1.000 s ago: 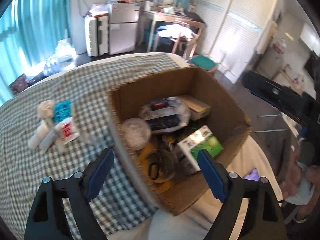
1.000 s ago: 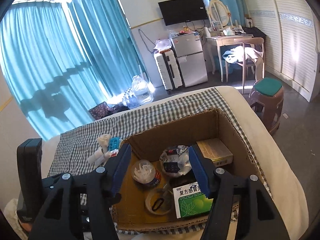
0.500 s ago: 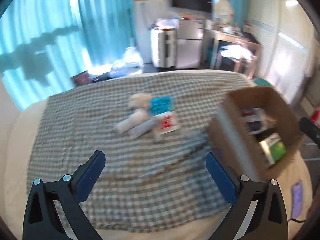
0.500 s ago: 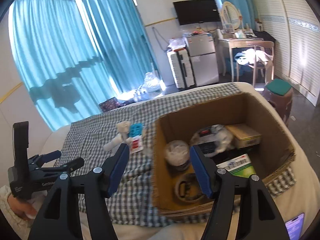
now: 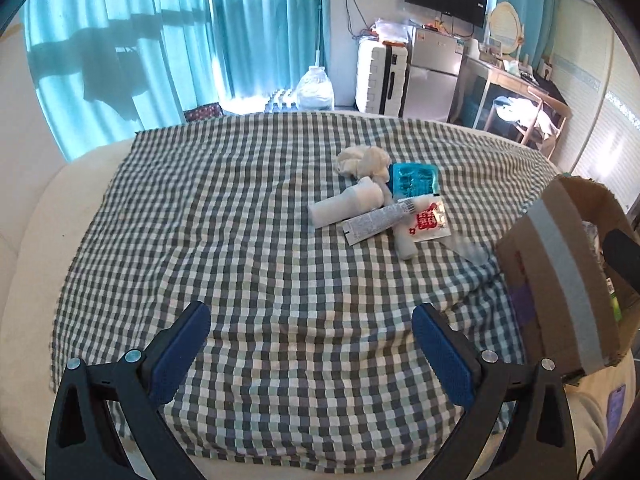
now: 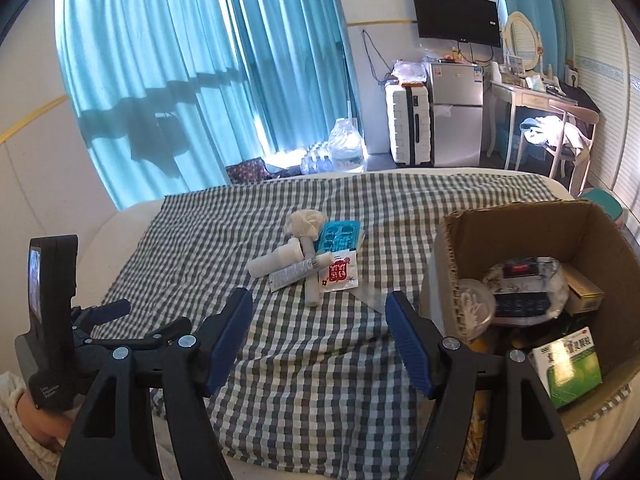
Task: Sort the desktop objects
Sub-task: 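Withdraw both tools from the cardboard box toward the remaining items, then grasp the white bottle with the left tool while the right tool grasps the white tube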
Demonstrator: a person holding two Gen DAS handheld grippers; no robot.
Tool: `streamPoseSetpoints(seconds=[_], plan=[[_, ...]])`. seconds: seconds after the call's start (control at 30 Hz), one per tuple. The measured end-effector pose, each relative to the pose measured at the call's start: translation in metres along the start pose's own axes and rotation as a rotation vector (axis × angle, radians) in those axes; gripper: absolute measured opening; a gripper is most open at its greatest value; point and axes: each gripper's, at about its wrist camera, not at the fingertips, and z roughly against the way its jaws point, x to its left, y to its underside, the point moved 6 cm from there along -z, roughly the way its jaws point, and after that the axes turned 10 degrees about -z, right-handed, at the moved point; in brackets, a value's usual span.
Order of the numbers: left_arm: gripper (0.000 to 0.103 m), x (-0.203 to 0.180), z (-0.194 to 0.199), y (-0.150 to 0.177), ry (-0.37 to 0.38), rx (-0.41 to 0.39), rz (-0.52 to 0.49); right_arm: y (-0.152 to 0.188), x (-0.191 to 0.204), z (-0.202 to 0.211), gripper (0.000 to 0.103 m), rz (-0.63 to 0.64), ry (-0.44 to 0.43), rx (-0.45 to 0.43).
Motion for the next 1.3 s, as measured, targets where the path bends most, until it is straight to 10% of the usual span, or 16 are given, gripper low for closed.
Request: streamPoseSetpoints(seconds=[0.97,1.03,1.3], plan=[[0.103,0.016,-0.18,-0.052,0.024,0.072,-0.016,0.004,-0.004,-0.256,0.063,-0.269,0.027,0.262],[0.103,0.018,-0.184,-0.048,0.025,0.085,-0.012,0.002,0.001,-0.261,0.036,-0.257,0.035,0.247],[0.103,0.027,-0.181,-0.043,0.072,0.055,-0.042,-0.005,0.012,-0.234,0.026,-0.203,0.016,0.196]])
